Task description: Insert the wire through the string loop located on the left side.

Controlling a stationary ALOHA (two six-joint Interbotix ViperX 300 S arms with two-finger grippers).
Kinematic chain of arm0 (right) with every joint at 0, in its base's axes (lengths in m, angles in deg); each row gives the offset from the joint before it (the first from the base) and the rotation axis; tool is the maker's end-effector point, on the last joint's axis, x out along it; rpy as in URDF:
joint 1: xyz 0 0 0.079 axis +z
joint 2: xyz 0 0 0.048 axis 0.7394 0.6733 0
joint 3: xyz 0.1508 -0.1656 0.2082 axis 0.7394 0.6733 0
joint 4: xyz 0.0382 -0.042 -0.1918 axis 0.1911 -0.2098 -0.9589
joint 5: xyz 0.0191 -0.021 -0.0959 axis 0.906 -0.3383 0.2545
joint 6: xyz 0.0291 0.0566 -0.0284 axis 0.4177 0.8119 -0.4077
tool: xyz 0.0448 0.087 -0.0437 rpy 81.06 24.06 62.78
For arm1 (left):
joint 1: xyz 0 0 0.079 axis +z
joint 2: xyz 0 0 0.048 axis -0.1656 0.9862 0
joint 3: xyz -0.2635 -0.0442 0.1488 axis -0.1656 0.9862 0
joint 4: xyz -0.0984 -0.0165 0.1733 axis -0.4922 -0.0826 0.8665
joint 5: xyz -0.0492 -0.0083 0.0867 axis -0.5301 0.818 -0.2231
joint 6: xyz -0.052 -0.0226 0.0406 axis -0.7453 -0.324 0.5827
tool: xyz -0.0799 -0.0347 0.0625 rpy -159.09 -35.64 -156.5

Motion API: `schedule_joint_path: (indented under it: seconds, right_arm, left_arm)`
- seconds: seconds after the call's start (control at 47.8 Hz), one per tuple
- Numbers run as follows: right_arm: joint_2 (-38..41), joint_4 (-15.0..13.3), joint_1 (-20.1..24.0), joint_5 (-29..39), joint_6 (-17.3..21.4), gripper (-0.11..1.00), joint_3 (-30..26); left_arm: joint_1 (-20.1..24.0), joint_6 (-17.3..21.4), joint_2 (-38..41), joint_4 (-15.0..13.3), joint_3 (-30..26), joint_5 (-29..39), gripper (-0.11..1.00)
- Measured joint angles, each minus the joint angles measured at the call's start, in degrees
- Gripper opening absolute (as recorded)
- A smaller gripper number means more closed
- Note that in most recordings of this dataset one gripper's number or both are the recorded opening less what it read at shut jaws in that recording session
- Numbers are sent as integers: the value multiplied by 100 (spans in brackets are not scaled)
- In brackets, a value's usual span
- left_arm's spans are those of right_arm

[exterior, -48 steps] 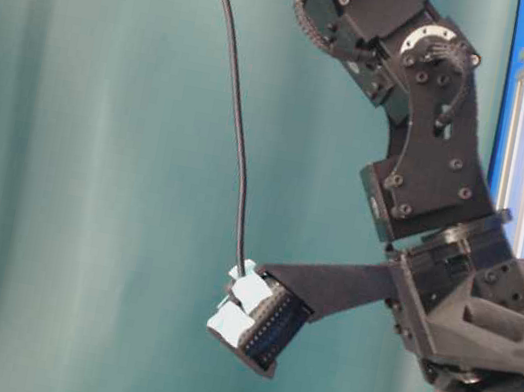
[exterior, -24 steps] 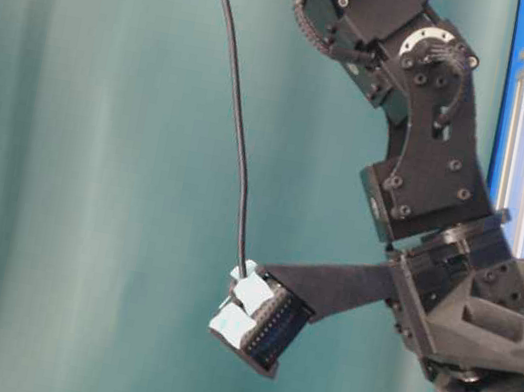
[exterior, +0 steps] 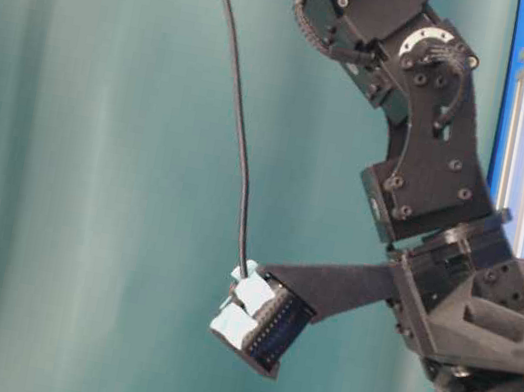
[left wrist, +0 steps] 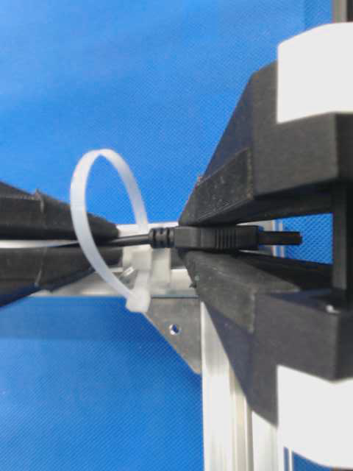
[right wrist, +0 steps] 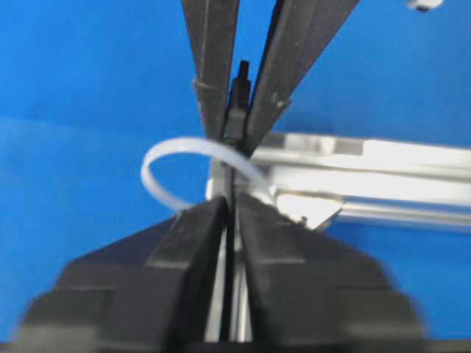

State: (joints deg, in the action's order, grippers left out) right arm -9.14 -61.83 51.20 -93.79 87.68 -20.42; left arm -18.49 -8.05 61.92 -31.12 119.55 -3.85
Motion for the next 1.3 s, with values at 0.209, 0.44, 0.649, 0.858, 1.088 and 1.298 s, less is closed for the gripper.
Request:
schedule_joint_path:
  seconds: [0.209, 0.44, 0.649, 0.858, 1.088, 1.298]
  right_arm:
    - [0, 26, 53, 9, 26, 90, 9]
    - [0, 79, 53, 9, 35, 95, 44]
    - [-9, 97, -9, 9, 35, 94, 158]
    - [-79, 79, 9, 9, 35, 94, 308]
    - [-88, 79, 18, 18, 35, 94, 334]
    - [-88, 79, 18, 18, 35, 94, 334]
  left_arm:
    - [0, 0, 0, 0, 0, 0, 8]
    - [0, -9, -9, -9, 0, 0, 8]
    - [-9, -18, -352, 0, 0, 439, 8]
    - [-9, -79, -1433, 0, 62, 1749, 8]
    - [0, -343, -2962, 0, 88, 3445, 8]
    - [-9, -475, -4289, 0, 132, 4641, 8]
